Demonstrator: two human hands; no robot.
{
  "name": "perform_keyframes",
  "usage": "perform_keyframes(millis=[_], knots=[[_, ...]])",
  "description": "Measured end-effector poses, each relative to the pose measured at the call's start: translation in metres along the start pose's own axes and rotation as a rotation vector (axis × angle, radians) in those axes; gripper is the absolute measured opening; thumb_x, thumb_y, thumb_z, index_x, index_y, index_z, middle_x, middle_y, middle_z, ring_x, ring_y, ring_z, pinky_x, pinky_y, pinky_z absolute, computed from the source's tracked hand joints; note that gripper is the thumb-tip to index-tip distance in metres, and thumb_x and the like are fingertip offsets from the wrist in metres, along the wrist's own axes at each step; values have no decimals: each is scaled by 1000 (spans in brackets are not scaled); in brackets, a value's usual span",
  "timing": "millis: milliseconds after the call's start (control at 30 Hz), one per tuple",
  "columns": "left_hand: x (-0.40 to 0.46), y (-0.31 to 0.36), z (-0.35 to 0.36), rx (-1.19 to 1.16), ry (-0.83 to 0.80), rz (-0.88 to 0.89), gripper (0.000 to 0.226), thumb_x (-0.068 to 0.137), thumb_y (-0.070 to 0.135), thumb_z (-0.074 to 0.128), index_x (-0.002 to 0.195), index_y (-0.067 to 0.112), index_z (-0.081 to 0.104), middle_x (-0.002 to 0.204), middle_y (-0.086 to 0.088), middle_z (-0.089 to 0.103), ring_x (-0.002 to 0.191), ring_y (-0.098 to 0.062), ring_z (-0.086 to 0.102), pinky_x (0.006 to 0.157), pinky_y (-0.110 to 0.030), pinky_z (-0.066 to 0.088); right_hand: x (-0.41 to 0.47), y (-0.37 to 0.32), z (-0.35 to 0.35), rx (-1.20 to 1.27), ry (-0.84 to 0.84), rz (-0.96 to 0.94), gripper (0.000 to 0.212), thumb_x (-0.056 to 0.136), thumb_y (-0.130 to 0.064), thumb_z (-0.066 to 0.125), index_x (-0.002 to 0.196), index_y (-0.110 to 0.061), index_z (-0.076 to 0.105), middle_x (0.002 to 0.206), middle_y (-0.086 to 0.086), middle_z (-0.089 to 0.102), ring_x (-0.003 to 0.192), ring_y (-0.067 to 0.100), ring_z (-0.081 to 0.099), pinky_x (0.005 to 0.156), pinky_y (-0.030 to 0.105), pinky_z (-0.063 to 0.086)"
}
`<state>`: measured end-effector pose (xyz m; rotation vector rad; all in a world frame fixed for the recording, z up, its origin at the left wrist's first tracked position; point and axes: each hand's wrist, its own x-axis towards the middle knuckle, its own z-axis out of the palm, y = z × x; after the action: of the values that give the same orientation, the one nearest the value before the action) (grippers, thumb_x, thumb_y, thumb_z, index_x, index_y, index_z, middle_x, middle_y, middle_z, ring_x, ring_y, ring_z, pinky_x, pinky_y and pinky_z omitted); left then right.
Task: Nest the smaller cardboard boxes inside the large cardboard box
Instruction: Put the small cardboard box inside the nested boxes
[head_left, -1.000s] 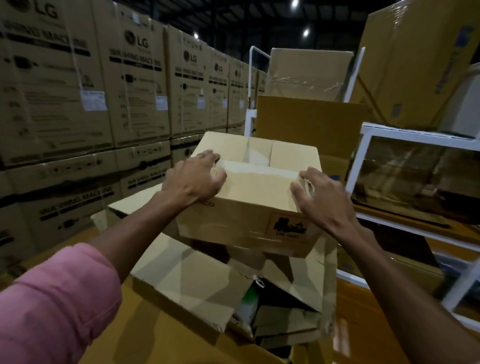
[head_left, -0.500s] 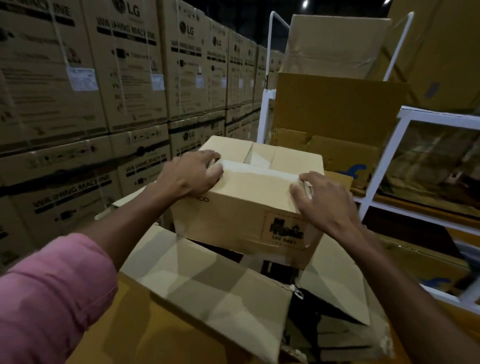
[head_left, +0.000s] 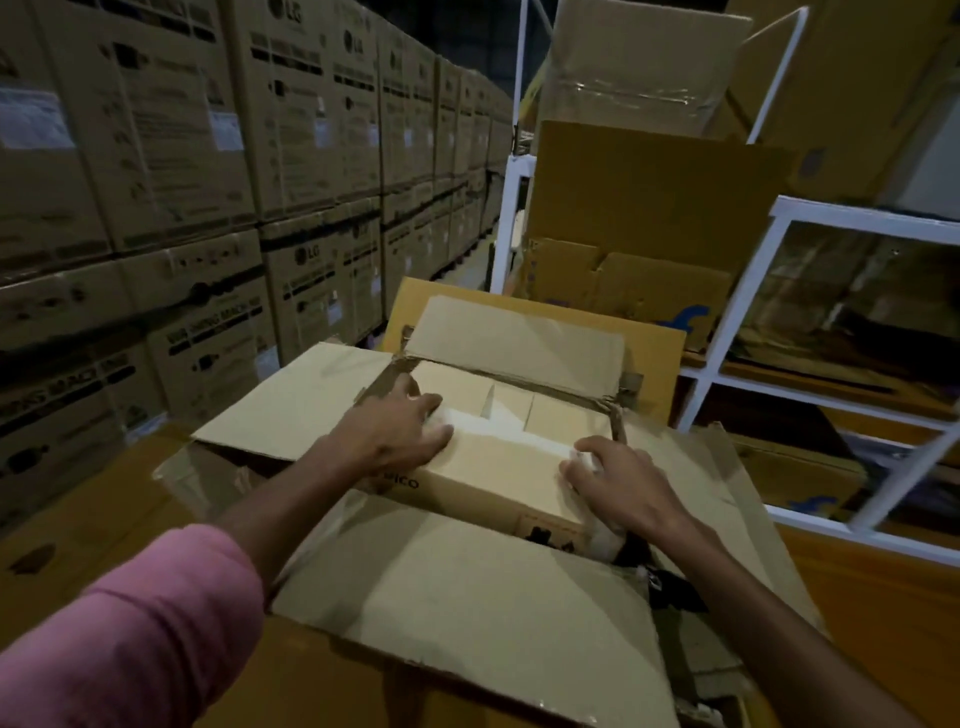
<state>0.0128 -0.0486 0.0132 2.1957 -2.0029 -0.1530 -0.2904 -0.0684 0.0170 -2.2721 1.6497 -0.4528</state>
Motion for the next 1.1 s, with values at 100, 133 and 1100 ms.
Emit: perform_keyframes(millis=[100, 133, 1100], knots=[[5, -7, 21, -42, -57, 12, 80, 87, 78, 33, 152, 33, 36, 152, -5, 25, 118, -36, 56, 101, -54, 47, 2, 3, 11, 29, -13, 43, 49, 99, -52, 54, 140, -25, 58, 144, 3, 59, 126, 28, 56, 92, 38, 45], [7, -10, 27, -68, -71, 12, 82, 86, 79, 33, 152, 32, 36, 151, -5, 24, 118, -37, 57, 102, -54, 47, 2, 3, 13, 30, -16, 54, 50, 98, -53, 54, 140, -25, 58, 144, 4, 59, 127, 29, 56, 95, 39, 47], [-2, -7, 46, -3, 58, 142, 52, 102, 53, 41, 143, 22, 49, 141, -6, 56, 130, -30, 50, 102, -54, 42, 47, -49, 52, -201, -172, -165, 39, 108, -42, 39, 118, -15, 65, 108, 10, 74, 98, 28, 70, 86, 40, 54]])
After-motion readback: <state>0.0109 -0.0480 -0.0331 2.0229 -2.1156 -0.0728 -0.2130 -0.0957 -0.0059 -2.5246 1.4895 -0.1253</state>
